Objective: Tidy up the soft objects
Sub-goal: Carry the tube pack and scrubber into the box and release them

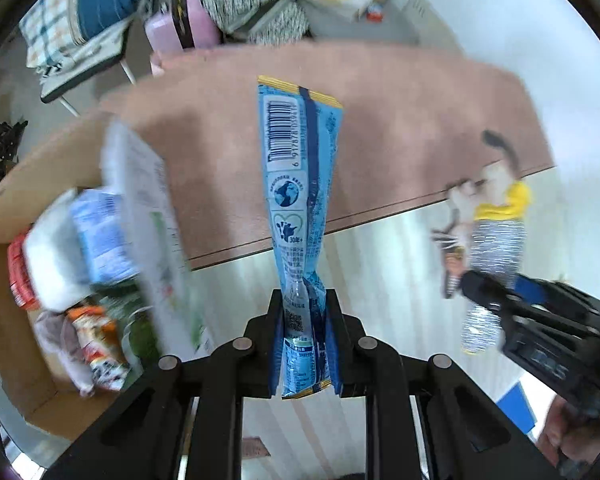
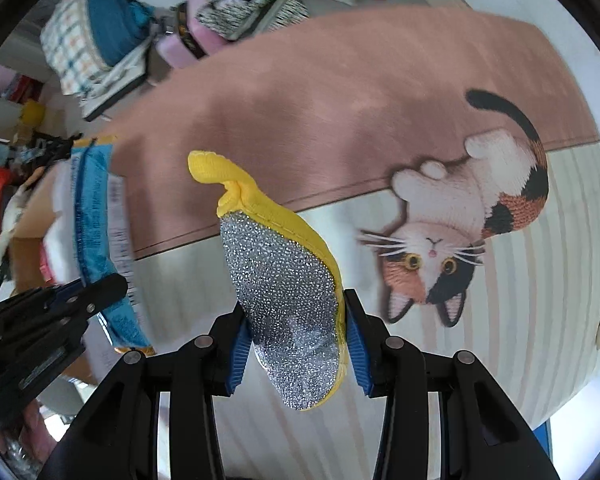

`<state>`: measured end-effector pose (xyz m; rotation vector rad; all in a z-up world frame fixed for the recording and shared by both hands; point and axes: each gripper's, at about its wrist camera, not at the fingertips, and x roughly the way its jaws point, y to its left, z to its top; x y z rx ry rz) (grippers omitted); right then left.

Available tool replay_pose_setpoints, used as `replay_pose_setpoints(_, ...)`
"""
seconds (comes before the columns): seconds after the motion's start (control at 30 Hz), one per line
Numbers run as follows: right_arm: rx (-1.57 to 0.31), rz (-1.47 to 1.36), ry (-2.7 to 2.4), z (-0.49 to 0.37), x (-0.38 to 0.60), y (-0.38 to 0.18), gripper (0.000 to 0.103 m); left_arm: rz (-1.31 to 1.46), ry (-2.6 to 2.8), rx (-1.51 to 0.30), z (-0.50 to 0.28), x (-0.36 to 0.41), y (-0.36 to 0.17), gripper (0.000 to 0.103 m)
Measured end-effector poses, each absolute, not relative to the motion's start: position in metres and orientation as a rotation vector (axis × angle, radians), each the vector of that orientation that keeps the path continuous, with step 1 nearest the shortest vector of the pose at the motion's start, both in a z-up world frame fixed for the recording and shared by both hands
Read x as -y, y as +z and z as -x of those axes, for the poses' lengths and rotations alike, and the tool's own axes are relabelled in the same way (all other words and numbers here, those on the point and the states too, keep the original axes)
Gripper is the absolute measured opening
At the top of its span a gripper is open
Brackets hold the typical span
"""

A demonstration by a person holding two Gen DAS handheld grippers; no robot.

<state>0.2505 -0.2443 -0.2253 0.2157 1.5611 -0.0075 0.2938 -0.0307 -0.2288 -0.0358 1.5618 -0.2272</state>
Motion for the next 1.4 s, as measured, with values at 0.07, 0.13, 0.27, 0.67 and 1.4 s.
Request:
replay_pose_setpoints(0.07,-1.532,-0.221,0.037,-0.248,0.226,-0.205,0.045,0.07,-0.23,-1.514,-0.291,0.014,-0.196,0.016)
replay_pose_setpoints(0.13,-1.503,-0.225,0.091,-0.247,0.199,-0.185,0.045,0.098,-0.212,-1.466,-0.279,-0.004,-0.177,0.016)
replay_pose_setpoints(0.27,-1.467,-0.22,0.193,-0.244,0.14,-0.158,0.045,0.116,-0.141,-1.411,-0.266,-0.053,-0.151,0.016)
replay_pose_setpoints(0.67,-1.502,-0.128,0.227,-0.239,-0.018,-0.174,0.045,0.144,0.122,-1.46,-0.243,-0.209,-0.19,0.016)
replay_pose_setpoints(1.4,-1.642,-0.081,0.028,-0.237,-0.049,-0.27,0.073,0.157,0.09,-1.671,-0.233,-0.237,-0.275,0.051)
